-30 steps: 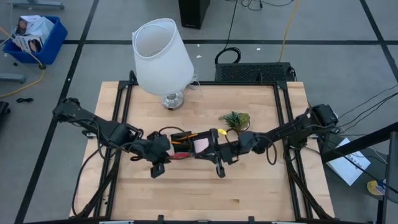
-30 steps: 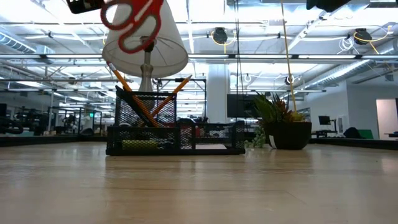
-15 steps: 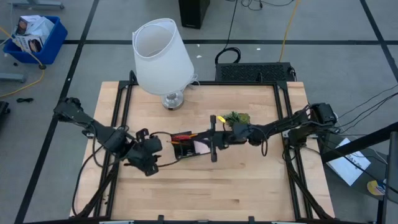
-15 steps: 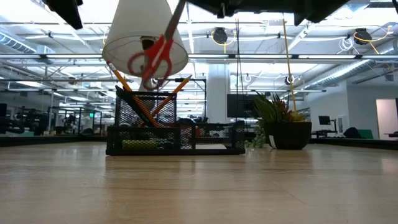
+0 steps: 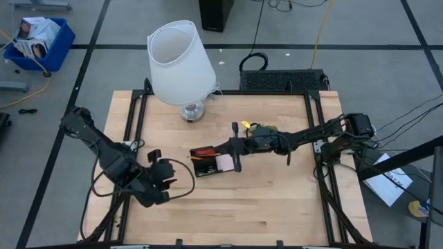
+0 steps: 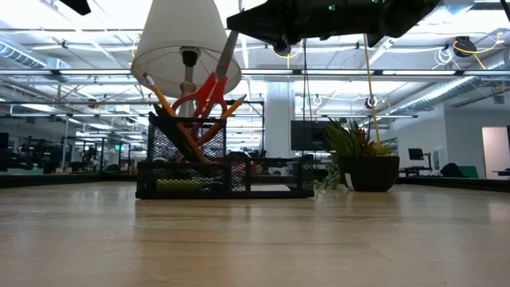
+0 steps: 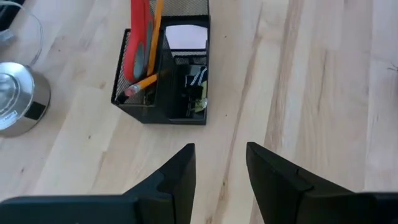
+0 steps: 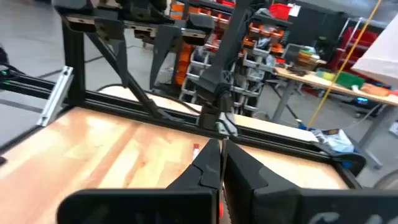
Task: Pick and place office supplies into organizer
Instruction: Put the orange scissor into the black desk organizer
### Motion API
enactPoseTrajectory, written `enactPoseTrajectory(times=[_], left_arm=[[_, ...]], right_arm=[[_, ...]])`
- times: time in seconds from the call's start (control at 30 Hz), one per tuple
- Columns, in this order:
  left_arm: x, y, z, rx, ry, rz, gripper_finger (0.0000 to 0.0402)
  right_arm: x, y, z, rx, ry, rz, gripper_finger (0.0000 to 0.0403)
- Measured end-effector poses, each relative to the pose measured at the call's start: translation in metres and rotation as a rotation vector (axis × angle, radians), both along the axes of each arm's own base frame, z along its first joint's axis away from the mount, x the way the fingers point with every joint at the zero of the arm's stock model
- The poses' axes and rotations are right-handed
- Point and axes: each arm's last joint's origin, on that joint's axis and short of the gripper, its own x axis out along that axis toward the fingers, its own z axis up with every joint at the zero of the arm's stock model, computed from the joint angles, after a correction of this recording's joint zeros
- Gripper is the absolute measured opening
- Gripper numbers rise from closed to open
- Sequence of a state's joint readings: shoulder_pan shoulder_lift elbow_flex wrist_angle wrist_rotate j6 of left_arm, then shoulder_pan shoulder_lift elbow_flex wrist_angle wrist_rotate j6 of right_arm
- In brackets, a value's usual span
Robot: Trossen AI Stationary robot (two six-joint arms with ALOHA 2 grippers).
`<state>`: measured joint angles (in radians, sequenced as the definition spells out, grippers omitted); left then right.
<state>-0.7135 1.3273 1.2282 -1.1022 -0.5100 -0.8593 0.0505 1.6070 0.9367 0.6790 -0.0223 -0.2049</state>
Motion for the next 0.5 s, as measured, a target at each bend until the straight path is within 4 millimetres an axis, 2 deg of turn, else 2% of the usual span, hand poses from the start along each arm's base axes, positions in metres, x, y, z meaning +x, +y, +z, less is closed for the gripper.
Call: enactPoseTrajectory(times=[0.13, 0.3, 0.5], left_arm=[[-0.0021, -0.0027, 0.0002, 0.002, -0.009, -0.003, 0.0147], [-0.0027, -0.0034, 0.0002, 0.001, -0.012, -0.001, 0.0147], [-0.0027, -0.0034, 0.0002, -0.001, -0.013, 0.002, 0.0147]], right_arm=[[0.0, -0.0022, -0.0011, 0.028, 0.014, -0.003, 0.0002], [-0.0002, -0.0014, -0.0026, 0.016, 0.029, 0.004, 0.0029], [0.0, -0.0045, -0.0026, -0.031, 0.022, 0.053, 0.0005]])
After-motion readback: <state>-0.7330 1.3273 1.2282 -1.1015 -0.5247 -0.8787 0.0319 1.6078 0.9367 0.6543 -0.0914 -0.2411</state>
